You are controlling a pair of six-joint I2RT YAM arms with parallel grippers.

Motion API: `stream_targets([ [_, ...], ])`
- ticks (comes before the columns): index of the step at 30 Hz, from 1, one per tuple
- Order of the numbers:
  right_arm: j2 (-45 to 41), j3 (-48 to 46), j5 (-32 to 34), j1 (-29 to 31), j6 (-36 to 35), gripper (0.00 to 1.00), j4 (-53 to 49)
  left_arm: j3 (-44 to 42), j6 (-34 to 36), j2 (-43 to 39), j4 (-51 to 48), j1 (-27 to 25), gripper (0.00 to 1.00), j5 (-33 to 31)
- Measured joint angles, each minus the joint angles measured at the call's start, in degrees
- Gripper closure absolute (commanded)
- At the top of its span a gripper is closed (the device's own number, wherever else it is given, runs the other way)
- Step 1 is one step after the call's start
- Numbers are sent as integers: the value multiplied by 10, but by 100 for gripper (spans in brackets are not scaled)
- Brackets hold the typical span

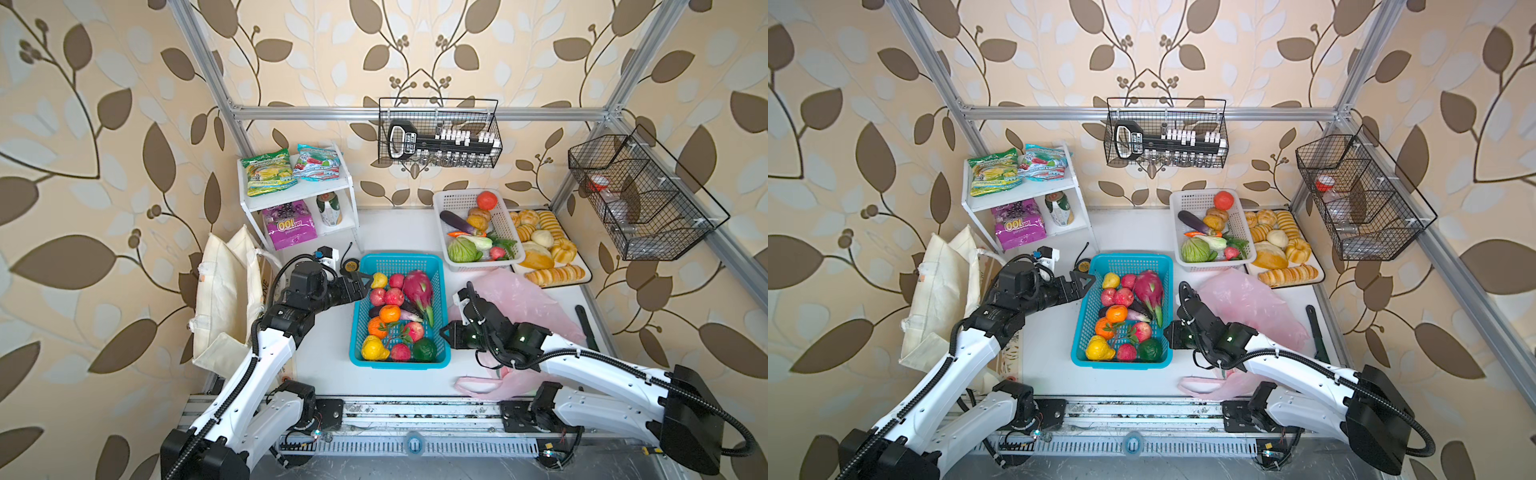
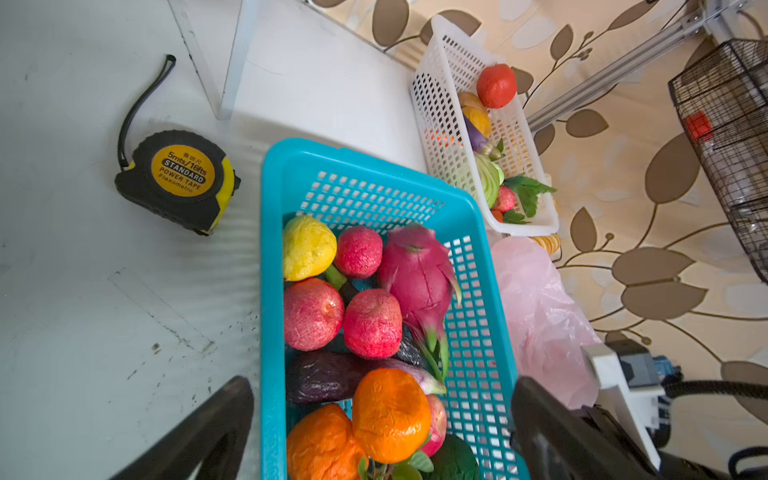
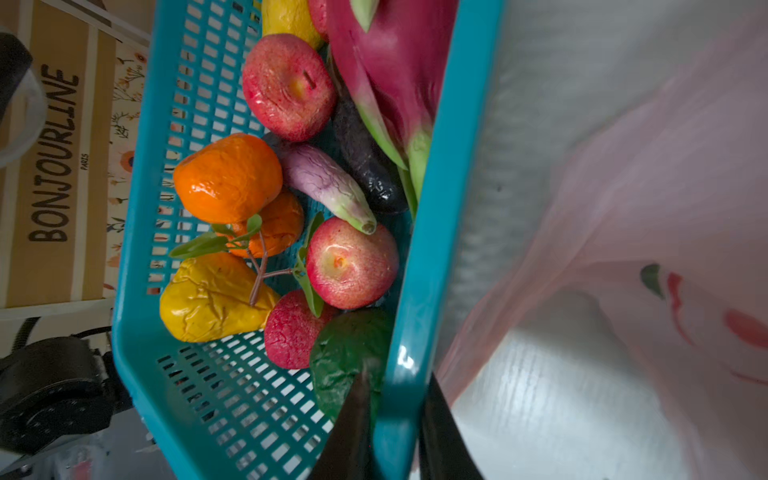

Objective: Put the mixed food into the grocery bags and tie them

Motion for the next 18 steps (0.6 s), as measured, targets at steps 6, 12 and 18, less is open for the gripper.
stream_targets([
  [6,18,18,10,-52,-15,97,-4,35,24,21,-65,0,1,-12],
  [12,50,48,37,-81,-17,99,-9,92,46,46,-109,-2,1,-12],
  [18,104,92,46,-96,-21,98,-3,124,60,49,-128,-12,1,-10],
])
